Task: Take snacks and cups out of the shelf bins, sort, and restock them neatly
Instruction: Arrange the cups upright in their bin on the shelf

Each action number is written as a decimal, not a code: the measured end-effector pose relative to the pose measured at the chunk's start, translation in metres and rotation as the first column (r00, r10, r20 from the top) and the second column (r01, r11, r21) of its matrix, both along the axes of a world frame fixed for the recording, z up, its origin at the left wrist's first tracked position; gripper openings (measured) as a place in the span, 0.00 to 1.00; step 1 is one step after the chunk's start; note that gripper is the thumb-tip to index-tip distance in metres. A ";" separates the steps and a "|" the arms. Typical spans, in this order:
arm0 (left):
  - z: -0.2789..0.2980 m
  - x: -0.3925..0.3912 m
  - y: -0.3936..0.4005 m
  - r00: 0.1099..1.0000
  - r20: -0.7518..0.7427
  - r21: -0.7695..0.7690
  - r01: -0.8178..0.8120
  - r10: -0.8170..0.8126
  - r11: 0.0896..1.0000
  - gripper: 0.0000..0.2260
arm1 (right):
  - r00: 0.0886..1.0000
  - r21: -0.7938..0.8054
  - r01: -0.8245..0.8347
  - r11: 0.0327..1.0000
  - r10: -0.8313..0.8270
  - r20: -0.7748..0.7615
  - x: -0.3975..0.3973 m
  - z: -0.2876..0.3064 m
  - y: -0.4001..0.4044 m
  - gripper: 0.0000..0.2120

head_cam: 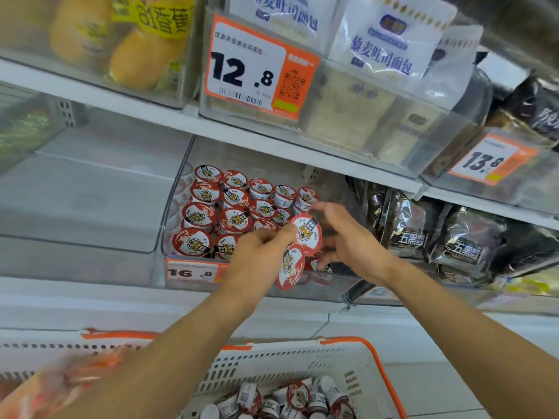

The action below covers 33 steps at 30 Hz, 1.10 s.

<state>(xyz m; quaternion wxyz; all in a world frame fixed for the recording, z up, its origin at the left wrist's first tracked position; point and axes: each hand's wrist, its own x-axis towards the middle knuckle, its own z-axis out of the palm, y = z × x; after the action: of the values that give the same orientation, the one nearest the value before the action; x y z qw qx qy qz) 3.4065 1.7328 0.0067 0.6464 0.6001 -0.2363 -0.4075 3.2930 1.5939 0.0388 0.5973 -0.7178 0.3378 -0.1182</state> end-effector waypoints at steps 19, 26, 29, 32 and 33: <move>0.021 0.055 -0.061 0.947 0.319 0.208 -0.041 -0.028 0.977 0.05 | 0.782 -0.655 -0.218 0.723 -0.272 -0.561 0.066 -0.032 -0.092 0.22; 0.013 0.069 -0.086 0.901 0.434 0.156 -0.098 0.021 0.983 0.13 | 0.707 -0.636 -0.507 0.581 -0.141 -0.693 0.064 -0.017 -0.089 0.31; 0.007 0.072 -0.099 0.939 0.341 0.157 -0.104 0.045 0.982 0.14 | 0.740 -0.673 -0.511 0.534 -0.124 -0.661 0.064 -0.011 -0.093 0.33; 0.004 0.073 -0.113 0.952 0.298 0.158 -0.123 0.071 0.980 0.11 | 0.874 -0.640 -0.430 0.637 0.116 -0.472 0.067 -0.002 -0.090 0.35; 0.004 0.072 -0.117 0.961 0.265 0.152 -0.117 0.074 0.981 0.10 | 0.909 -0.589 -0.388 0.709 0.189 -0.372 0.068 -0.002 -0.089 0.32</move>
<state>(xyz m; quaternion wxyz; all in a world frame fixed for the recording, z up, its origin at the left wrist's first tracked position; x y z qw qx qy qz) 3.4783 1.6161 0.0103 0.5769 0.7105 -0.2544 -0.3125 3.3609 1.5051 0.0368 0.2666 -0.9331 0.2396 -0.0279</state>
